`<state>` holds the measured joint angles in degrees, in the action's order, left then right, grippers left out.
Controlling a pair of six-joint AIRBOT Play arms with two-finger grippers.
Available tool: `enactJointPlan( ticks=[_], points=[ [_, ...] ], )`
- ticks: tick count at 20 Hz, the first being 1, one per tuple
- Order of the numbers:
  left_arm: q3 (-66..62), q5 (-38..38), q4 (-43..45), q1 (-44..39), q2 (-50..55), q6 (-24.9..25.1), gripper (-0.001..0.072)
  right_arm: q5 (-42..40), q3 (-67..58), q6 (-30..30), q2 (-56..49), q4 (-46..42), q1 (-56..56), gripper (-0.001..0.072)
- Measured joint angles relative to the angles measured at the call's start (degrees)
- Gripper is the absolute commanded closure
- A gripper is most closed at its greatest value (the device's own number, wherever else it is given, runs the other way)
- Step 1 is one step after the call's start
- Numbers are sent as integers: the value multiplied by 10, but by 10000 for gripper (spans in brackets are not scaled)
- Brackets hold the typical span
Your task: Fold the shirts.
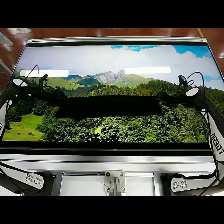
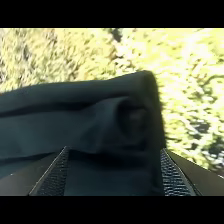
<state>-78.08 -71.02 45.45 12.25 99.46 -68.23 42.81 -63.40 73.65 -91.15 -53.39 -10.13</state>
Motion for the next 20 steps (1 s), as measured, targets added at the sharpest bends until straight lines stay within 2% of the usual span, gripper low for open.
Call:
enactJointPlan(
  ticks=[3,8,9,10,12,13,15,17,20],
  points=[
    [-27,-36,-3,16,-3,-4,166,14,0,35,-2,5,-30,35],
    [-49,-58,-33,21,-10,-4,168,58,0,44,-42,69,-40,36],
    [-50,-61,-40,21,-11,-4,188,63,-1,44,-50,87,-37,38],
    [-51,-62,-52,22,-12,-4,189,68,-1,42,-58,108,-32,63],
    [-53,-64,-70,22,-13,-2,195,78,-1,37,-70,130,-22,386],
    [-53,-64,-81,22,-13,-1,230,82,-1,37,-75,134,-17,640],
    [-54,-65,-96,19,-13,3,380,86,-1,33,-75,154,-10,647],
    [-54,-65,-106,9,-13,4,659,90,0,22,-56,168,-7,647],
    [-50,-66,-113,-32,-14,9,675,100,0,11,5,179,-4,647]
  ],
)
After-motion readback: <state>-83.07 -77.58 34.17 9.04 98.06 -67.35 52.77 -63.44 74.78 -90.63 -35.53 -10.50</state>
